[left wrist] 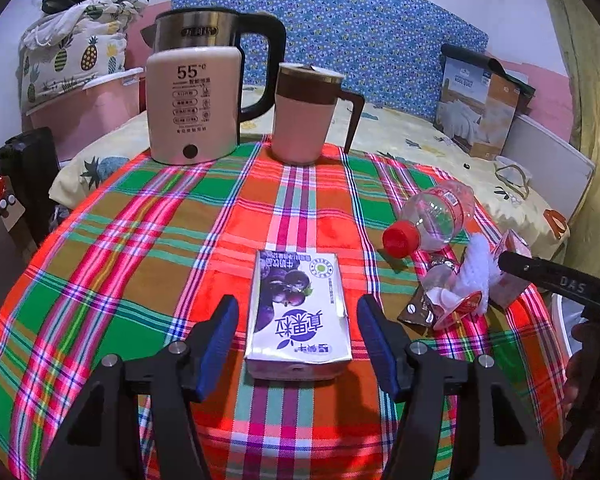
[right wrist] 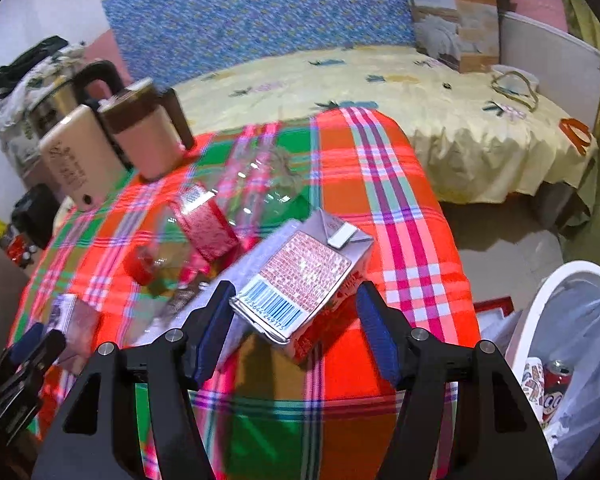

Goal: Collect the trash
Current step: 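Grasp the purple juice carton with the left tool while the right tool grasps the pink carton, then carry both cartons over the bin and open both tools to drop them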

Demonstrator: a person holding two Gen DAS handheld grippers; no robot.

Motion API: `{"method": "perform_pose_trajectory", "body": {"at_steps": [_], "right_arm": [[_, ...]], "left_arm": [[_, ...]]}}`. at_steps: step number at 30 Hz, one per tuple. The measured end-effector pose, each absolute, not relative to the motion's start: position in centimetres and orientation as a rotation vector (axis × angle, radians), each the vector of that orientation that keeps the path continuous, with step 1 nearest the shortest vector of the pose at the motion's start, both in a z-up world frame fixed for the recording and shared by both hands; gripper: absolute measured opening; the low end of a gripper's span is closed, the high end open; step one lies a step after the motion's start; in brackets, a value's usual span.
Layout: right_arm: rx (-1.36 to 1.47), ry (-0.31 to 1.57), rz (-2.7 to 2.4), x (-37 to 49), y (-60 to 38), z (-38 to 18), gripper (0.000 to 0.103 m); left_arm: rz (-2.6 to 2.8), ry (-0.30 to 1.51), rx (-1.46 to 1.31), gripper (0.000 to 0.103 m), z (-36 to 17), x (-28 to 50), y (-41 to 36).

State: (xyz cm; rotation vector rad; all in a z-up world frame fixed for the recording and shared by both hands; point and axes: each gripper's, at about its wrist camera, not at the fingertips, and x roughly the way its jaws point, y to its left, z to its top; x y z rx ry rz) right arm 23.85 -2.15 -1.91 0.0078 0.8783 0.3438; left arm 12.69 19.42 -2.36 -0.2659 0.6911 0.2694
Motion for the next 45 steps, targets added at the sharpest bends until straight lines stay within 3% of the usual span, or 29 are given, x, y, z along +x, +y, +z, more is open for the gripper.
{"method": "perform_pose_trajectory", "body": {"at_steps": [4, 5, 6, 8, 45], "right_arm": [[0.028, 0.876, 0.34, 23.6, -3.4, -1.9, 0.063], [0.035, 0.866, 0.342, 23.4, -3.7, -1.7, 0.058], [0.035, 0.859, 0.345, 23.2, -3.9, -1.6, 0.044], [0.034, 0.856, 0.349, 23.2, -3.9, -1.5, 0.036], [0.001, 0.685, 0.326, 14.2, -13.5, 3.3, 0.036]], "left_arm": [[0.262, 0.705, -0.295, 0.063, -2.7, 12.9, 19.7], [0.258, 0.706, -0.3, 0.063, -2.7, 13.0, 19.7], [0.254, 0.708, -0.302, 0.062, -2.7, 13.0, 19.7], [0.247, 0.711, -0.306, 0.056, -2.8, 13.0, 19.7], [0.01, 0.644, -0.185, 0.056, 3.2, 9.1, 5.0]]}}
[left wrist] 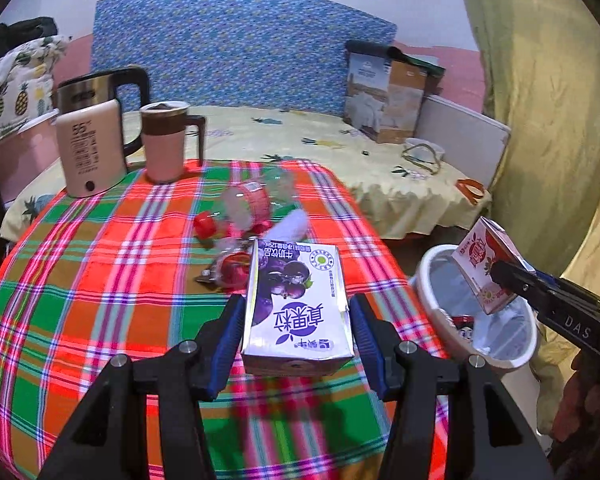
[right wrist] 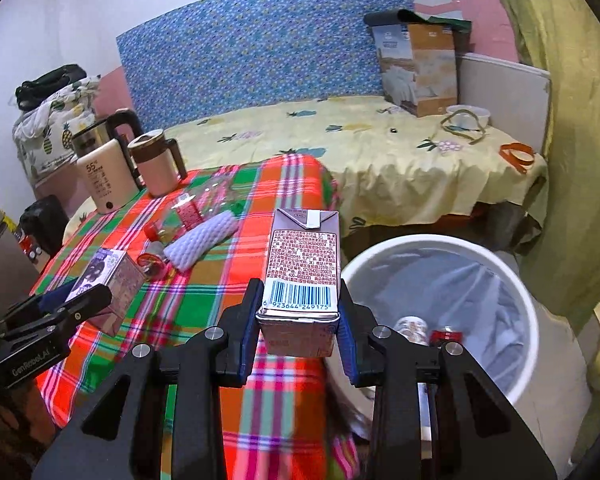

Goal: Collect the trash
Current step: 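Carry both cartons over the bin and open both tools to drop them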

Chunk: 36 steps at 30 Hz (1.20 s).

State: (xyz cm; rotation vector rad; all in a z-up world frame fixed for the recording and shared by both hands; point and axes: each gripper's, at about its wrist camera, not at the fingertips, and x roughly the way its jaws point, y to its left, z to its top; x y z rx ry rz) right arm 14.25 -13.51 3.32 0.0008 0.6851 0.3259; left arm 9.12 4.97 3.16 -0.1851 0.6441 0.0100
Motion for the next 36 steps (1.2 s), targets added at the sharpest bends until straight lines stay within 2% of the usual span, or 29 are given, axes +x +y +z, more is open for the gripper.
{"method": "perform_pose_trajectory", "body": {"at_steps": [19, 36], "right_arm": [[0.069, 0.666, 0.242, 13.4, -18.8, 2.8, 0.036], [0.126, 0.731, 0.159, 14.3, -23.7, 0.3, 0.036]], "left_arm": [[-0.133, 0.663, -0.114, 0.056, 3.7, 10.6, -2.9], [-0.273, 0.707, -0.07, 0.056, 2.5, 13.9, -9.5]]}}
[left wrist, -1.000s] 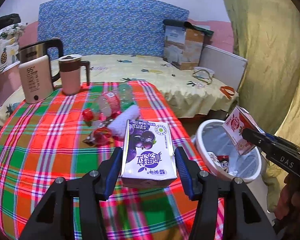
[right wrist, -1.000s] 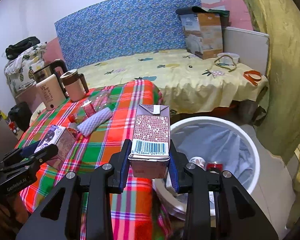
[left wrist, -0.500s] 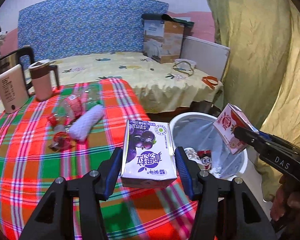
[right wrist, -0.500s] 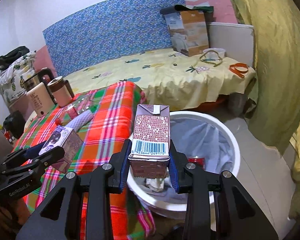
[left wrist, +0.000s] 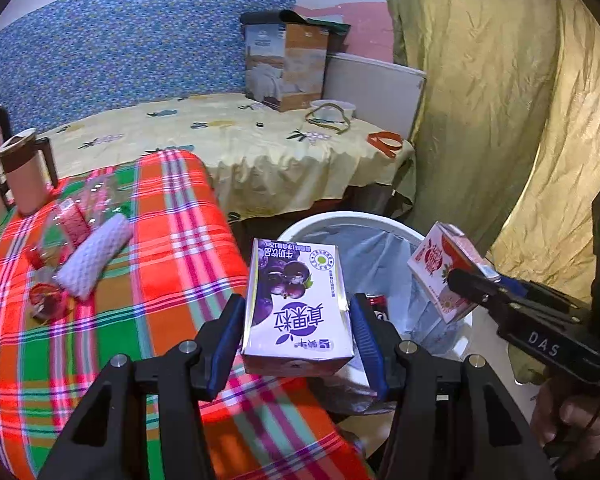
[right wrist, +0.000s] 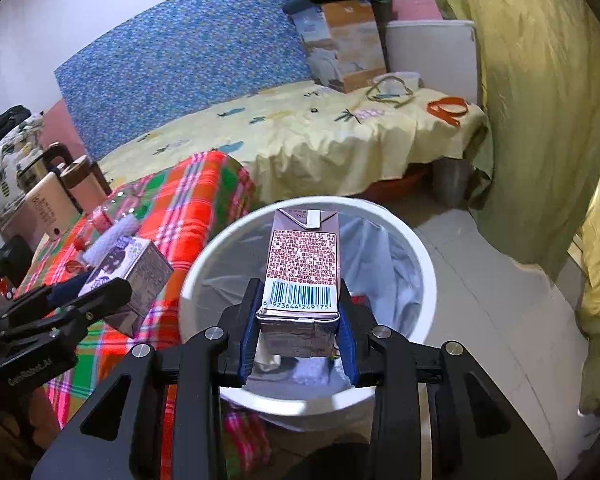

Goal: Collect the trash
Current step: 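Carry both cartons over the bin and open both tools to drop them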

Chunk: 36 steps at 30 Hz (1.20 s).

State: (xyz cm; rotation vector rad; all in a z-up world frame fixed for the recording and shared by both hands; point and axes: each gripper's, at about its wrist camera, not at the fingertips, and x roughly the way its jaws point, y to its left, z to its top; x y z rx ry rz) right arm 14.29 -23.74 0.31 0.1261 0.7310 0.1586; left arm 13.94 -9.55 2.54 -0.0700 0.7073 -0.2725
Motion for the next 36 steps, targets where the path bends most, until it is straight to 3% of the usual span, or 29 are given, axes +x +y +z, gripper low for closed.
{"method": "perform_pose_trajectory", "body": {"at_steps": [25, 36], "right_arm": [[0.137, 0.856, 0.116, 16.1, -26.3, -2.8, 0.037], [0.148, 0.826, 0.117, 15.8, -26.4, -2.3, 0.049]], "left_arm": [[-0.377, 0.795, -0.048, 0.056, -0.6, 18.5, -14.1], [-0.355, 0.775, -0.065, 0.057, -0.3, 18.1, -13.3]]}}
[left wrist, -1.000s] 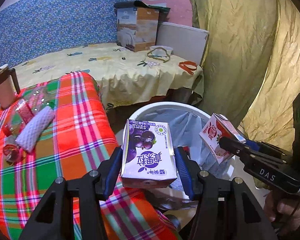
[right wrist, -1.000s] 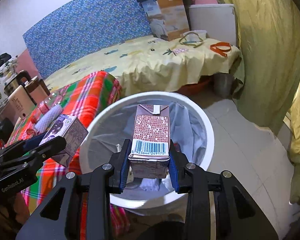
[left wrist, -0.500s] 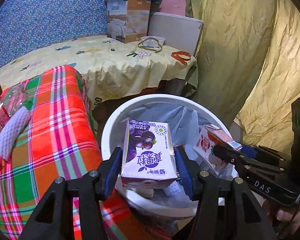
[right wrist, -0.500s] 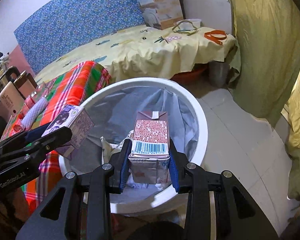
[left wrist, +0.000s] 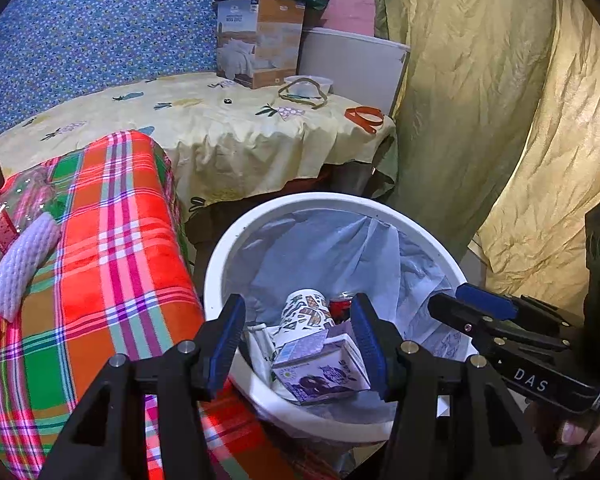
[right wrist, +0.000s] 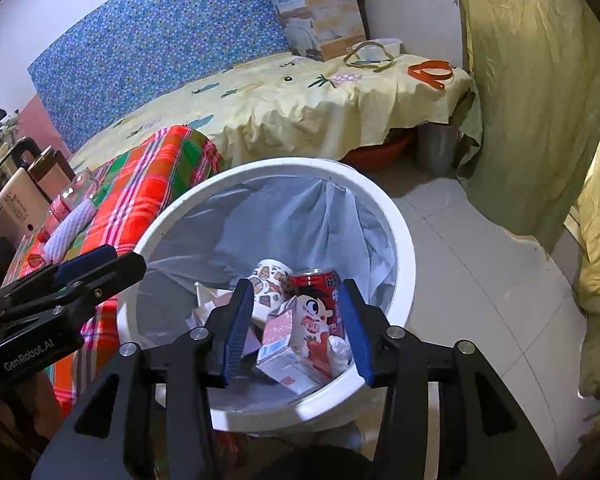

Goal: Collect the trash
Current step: 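Carry both cartons over the bin and open both tools to drop them, then move both open tools back over the table toward the bottles and foam net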

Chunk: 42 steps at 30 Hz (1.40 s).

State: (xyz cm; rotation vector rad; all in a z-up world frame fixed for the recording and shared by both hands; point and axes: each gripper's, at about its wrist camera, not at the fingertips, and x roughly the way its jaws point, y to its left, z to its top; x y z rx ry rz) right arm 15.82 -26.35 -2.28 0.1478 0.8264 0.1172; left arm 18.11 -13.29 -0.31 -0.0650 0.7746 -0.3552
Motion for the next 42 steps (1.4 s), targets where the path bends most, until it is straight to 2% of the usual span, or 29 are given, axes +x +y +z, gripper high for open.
{"method": "perform_pose_trajectory", "body": {"at_steps": [23, 42], "right_arm": [[0.127, 0.744, 0.264, 13.4, -22.2, 0.4, 0.051], [0.098, 0.764, 0.401, 12.8, -17.4, 0.9, 0.051]], "left_arm": [[-0.253, 0.693, -0.136, 0.057, 1.8, 12.1, -6.6], [-0.1, 0.665, -0.178, 0.057, 1.4, 8.6, 0.1]]}}
